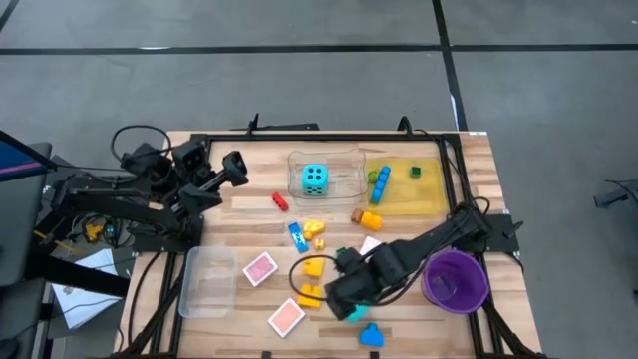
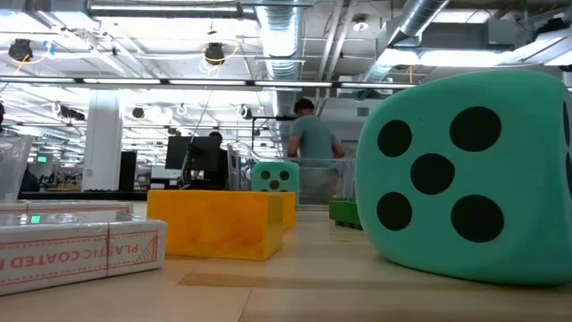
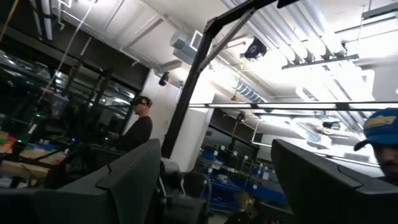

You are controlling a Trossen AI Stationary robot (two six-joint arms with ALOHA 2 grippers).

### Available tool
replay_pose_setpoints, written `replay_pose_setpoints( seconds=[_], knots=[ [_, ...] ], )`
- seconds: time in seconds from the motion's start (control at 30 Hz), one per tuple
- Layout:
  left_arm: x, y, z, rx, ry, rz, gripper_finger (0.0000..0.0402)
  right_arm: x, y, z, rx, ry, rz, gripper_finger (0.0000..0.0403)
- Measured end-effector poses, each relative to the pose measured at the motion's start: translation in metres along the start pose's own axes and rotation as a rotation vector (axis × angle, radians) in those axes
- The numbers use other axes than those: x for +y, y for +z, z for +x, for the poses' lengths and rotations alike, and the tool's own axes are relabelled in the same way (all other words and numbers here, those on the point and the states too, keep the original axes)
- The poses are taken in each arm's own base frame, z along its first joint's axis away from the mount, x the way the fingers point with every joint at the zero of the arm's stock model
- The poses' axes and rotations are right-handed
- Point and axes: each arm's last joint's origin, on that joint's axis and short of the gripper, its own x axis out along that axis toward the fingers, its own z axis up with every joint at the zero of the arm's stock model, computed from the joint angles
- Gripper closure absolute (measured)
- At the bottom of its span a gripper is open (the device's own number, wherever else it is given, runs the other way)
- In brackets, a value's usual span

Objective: Pick & Place Toys
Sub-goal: Put the blue dice into the transparent bin

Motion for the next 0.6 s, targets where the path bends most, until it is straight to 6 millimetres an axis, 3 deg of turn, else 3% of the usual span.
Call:
replay_pose_setpoints(
  seconds=[0.3,0.47,0.6],
  knots=[
    [-0.001,-0.001,0.001,0.003,0.003,-0.009,0.0100,0.021,-0.005,0.071,0.047,-0.143,-0.035,0.0014],
    [0.000,-0.002,0.001,0.006,0.005,-0.010,0.0100,0.026,-0.007,0.090,0.034,-0.167,-0.061,0.0014],
    [0.002,-0.004,0.003,0.013,0.011,-0.017,0.0100,0.025,-0.010,0.093,0.000,-0.182,-0.059,0.0014]
  ],
)
